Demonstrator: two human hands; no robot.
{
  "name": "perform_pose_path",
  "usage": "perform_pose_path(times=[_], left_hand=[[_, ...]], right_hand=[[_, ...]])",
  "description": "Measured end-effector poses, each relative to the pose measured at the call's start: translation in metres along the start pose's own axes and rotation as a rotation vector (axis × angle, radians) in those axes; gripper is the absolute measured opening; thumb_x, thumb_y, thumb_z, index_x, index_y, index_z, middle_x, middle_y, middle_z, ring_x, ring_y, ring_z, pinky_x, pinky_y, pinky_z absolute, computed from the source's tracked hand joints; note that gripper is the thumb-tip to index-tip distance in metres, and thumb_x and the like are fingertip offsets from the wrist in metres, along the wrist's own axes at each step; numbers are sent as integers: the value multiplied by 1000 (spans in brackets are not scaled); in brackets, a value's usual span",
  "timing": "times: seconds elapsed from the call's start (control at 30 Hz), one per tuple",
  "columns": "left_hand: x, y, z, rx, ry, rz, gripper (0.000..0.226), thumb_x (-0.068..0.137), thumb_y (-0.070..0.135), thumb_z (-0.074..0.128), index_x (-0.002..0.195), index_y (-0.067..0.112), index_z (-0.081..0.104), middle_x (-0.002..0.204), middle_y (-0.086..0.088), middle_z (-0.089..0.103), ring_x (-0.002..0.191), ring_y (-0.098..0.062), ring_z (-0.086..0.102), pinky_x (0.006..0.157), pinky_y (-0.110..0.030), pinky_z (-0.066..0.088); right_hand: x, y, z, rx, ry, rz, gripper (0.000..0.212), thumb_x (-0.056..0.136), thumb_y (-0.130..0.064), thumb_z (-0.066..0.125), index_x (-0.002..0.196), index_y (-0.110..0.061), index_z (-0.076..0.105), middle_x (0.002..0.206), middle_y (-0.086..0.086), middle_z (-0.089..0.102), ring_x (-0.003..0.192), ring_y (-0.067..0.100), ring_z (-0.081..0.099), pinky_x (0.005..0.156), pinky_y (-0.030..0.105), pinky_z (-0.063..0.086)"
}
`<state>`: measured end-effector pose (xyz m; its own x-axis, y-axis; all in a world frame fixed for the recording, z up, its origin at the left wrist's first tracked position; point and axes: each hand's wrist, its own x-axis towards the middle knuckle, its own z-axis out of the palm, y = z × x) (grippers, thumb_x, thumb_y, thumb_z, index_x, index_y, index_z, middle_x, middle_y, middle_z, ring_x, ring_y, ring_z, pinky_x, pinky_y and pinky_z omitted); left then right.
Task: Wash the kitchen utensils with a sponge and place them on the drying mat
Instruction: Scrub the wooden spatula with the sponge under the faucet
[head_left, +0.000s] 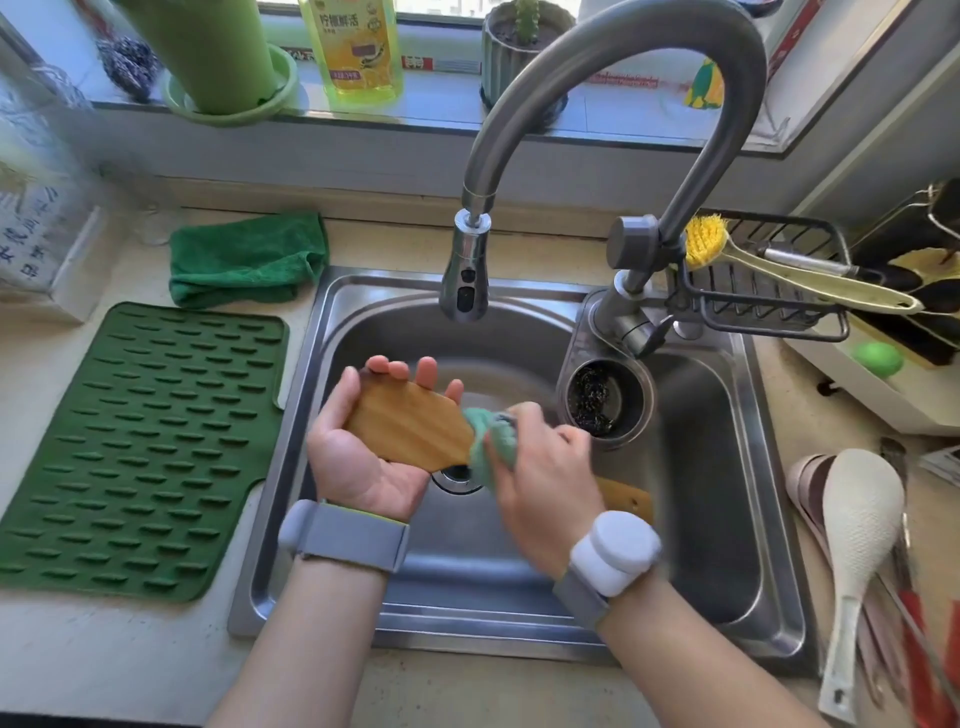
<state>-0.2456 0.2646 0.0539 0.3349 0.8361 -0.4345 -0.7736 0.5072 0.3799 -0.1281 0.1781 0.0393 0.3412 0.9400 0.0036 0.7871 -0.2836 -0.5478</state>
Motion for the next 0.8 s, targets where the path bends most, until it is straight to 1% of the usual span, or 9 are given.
perform_pose_path(times=[0.1, 0.17, 0.23, 0.33, 0.43, 0.57, 0.67, 0.73, 0.8], left_hand=[[-3, -3, 4, 3, -84, -25, 26, 94, 34, 44, 88, 16, 62, 84, -1, 63, 91, -27, 67, 93, -55, 49], [-3, 0, 2, 15, -101, -62, 28, 94, 37, 45, 91, 16, 63, 89, -1, 67, 93, -27, 68, 95, -55, 49], [-1, -2, -2, 79, -7, -106, 30, 94, 42, 47, 93, 17, 64, 96, -2, 69, 93, -25, 69, 90, -50, 53], [-6, -11, -1, 243, 214, -179, 37, 88, 58, 52, 97, 22, 57, 103, -7, 64, 94, -29, 67, 84, -49, 51], [-12, -13, 5, 148, 312, -166, 39, 86, 54, 56, 107, 22, 49, 108, -15, 60, 107, -41, 64, 90, -53, 47], [-13, -7, 6, 85, 261, -124, 27, 87, 35, 46, 108, 19, 52, 112, -17, 62, 109, -45, 62, 99, -53, 41], [-12, -4, -1, 26, 179, -170, 34, 89, 36, 38, 113, 17, 52, 117, -19, 60, 111, -46, 60, 99, -53, 42], [-18, -10, 1, 1, 129, -210, 37, 90, 39, 38, 115, 17, 55, 121, -22, 59, 109, -43, 59, 99, -53, 44], [-23, -19, 7, -19, 105, -226, 38, 92, 39, 39, 118, 18, 57, 121, -23, 60, 108, -39, 59, 101, -51, 43]], right_hand=[[6, -18, -13, 227, -158, -38, 32, 94, -44, 38, 112, -19, 42, 91, 4, 67, 79, 30, 58, 75, 38, 43], [8, -9, -21, 299, -285, -44, 24, 92, -41, 51, 107, -22, 49, 89, 2, 67, 78, 26, 60, 70, 34, 46], [8, 0, -25, 199, -234, -78, 20, 88, -37, 58, 101, -22, 58, 84, 1, 68, 76, 25, 60, 67, 32, 47], [5, 10, -19, -81, -25, -213, 22, 82, -21, 55, 102, -17, 63, 80, 2, 66, 72, 27, 58, 63, 35, 50], [-6, 7, -8, -140, 55, -317, 25, 78, -14, 53, 101, -15, 63, 83, 2, 63, 72, 27, 53, 64, 36, 48], [-10, 5, -6, -22, 91, -315, 25, 81, -17, 53, 103, -16, 67, 91, 2, 62, 79, 25, 53, 69, 35, 49], [-5, -6, -7, 214, -3, -310, 24, 87, -35, 56, 98, -22, 73, 91, 0, 58, 83, 22, 48, 75, 37, 46], [11, -13, -7, 270, -40, -236, 28, 86, -46, 53, 94, -28, 73, 88, -4, 53, 84, 23, 45, 77, 43, 45], [31, -15, -7, 205, -2, -105, 27, 84, -47, 54, 94, -29, 71, 86, -4, 52, 84, 24, 45, 77, 47, 44]])
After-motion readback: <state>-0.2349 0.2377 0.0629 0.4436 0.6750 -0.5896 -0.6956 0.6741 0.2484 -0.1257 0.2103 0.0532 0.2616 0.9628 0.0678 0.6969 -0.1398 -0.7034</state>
